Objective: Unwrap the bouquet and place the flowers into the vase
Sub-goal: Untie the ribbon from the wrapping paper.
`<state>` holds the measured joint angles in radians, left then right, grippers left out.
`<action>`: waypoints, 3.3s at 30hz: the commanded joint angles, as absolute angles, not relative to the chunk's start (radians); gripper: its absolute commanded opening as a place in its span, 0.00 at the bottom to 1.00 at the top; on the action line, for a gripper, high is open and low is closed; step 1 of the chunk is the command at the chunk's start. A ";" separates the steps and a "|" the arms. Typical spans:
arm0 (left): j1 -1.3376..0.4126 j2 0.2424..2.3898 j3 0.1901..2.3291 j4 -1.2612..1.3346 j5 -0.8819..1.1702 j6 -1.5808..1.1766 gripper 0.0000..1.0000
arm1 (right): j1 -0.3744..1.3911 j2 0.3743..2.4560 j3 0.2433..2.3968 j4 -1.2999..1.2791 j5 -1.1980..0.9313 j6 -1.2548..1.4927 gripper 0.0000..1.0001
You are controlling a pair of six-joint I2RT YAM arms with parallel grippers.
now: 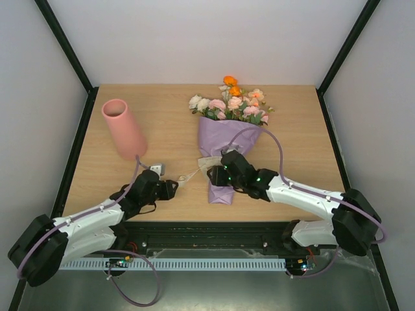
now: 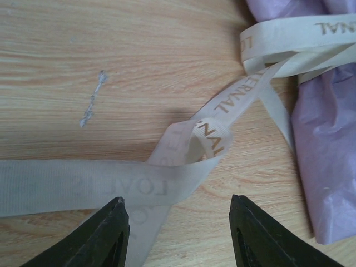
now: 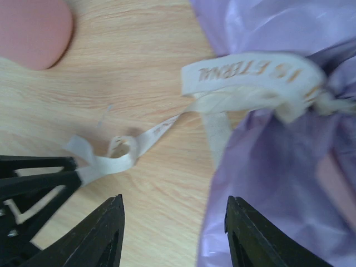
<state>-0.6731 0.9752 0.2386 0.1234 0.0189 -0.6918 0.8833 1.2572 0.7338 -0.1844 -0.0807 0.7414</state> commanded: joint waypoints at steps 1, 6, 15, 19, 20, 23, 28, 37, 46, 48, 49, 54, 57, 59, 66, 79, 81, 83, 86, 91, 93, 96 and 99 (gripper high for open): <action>-0.666 1.013 0.250 0.122 0.002 -0.674 0.77 | 0.921 1.305 0.704 -0.037 -0.148 0.867 0.49; -0.666 1.038 0.237 0.151 0.007 -0.672 0.85 | 1.000 1.467 0.762 0.006 -0.131 0.859 0.51; -0.667 1.174 0.267 0.199 0.068 -0.652 0.59 | 1.006 1.595 0.773 -0.108 0.113 0.815 0.51; -0.669 1.156 0.275 0.197 0.107 -0.644 0.22 | 1.004 1.567 0.737 -0.165 0.224 0.795 0.52; -0.669 1.137 0.282 0.186 0.120 -0.644 0.15 | 1.004 1.556 0.730 -0.173 0.242 0.785 0.53; -0.669 1.045 0.304 0.162 0.162 -0.657 0.02 | 1.004 1.514 0.710 -0.160 0.229 0.710 0.55; -0.669 0.883 0.414 0.136 0.215 -0.665 0.02 | 1.004 1.415 0.681 -0.074 0.170 0.598 0.56; -0.667 0.901 0.754 -0.055 0.082 -0.544 0.05 | 1.003 1.298 0.572 0.102 0.237 0.480 0.58; -0.666 0.940 0.622 -0.068 0.083 -0.462 0.62 | 1.003 1.340 0.671 0.060 0.229 0.811 0.54; -0.666 1.000 0.627 -0.103 0.102 -0.448 0.61 | 1.003 1.262 0.638 0.094 0.227 0.800 0.55; -0.666 1.027 0.627 -0.109 0.104 -0.443 0.61 | 1.003 1.210 0.620 0.103 0.238 0.791 0.55; -0.666 1.174 0.633 -0.083 0.134 -0.412 0.61 | 1.003 0.992 0.554 0.074 0.318 0.760 0.56; -0.675 1.289 0.664 -0.070 0.171 -0.400 0.63 | 1.003 0.907 0.548 0.002 0.360 0.759 0.56; -0.693 1.362 0.679 -0.049 0.186 -0.391 0.66 | 1.003 0.858 0.529 -0.009 0.372 0.753 0.56; -0.767 1.574 0.782 -0.033 0.145 -0.339 0.72 | 1.003 0.766 0.479 -0.055 0.403 0.737 0.57; -0.805 1.752 0.875 -0.036 -0.032 -0.304 0.69 | 1.003 0.630 0.427 -0.121 0.427 0.727 0.58; -0.806 1.762 0.877 -0.022 -0.045 -0.304 0.66 | 1.003 0.618 0.420 -0.116 0.422 0.726 0.58; -0.807 1.779 0.886 -0.008 -0.044 -0.296 0.66 | 1.004 0.616 0.409 -0.110 0.427 0.720 0.58; -0.807 1.795 0.896 0.003 -0.051 -0.288 0.63 | 1.004 0.624 0.401 -0.115 0.436 0.719 0.58; -0.808 1.756 0.882 0.014 -0.012 -0.310 0.21 | 1.004 0.611 0.388 -0.111 0.426 0.717 0.58; -0.808 1.704 0.876 0.019 0.040 -0.331 0.11 | 1.004 0.601 0.373 -0.095 0.407 0.718 0.58; -0.808 1.626 0.877 0.033 0.151 -0.378 0.03 | 1.003 0.591 0.349 -0.052 0.345 0.709 0.58; -0.808 1.562 0.875 0.081 0.266 -0.465 0.02 | 1.003 0.566 0.310 0.033 0.223 0.687 0.59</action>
